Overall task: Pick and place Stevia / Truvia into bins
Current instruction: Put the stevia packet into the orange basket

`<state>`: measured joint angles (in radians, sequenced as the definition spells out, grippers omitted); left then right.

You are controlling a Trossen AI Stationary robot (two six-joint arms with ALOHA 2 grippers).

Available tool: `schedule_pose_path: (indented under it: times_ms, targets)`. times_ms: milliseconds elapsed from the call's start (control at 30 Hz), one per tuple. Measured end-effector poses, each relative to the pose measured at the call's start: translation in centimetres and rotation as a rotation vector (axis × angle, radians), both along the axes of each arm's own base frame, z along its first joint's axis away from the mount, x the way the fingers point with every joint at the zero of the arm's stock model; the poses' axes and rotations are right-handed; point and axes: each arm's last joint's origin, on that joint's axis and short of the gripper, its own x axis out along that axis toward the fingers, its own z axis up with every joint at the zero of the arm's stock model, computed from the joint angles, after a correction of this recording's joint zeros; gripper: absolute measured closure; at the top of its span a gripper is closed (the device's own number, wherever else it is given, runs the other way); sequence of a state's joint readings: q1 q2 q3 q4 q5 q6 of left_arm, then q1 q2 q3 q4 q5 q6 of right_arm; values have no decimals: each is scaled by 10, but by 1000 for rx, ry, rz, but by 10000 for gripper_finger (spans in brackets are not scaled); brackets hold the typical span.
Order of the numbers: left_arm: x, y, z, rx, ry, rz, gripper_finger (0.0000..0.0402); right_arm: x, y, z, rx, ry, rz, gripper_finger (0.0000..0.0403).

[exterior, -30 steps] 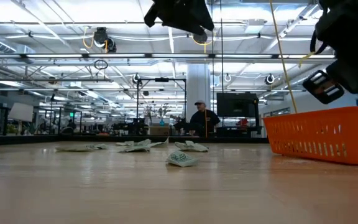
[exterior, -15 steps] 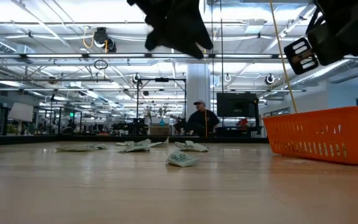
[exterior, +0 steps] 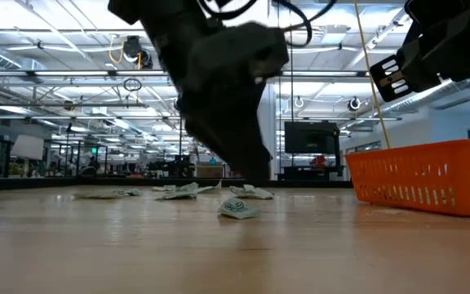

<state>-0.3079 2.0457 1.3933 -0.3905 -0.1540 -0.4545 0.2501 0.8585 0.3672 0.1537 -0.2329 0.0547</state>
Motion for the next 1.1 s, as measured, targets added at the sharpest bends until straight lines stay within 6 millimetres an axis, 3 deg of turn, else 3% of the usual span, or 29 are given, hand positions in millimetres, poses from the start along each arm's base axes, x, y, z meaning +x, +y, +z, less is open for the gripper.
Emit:
schedule_pose_path:
  times_ms: [267,767,1100]
  targets:
    - [-7,2,-10,2,105,28,250,0,0,0,0,1,0,323]
    - [-9,0,-10,-4,119,42,255,0,0,0,0,1,0,325]
    - [-8,2,-10,7,119,27,385,0,0,0,34,21,-17,323]
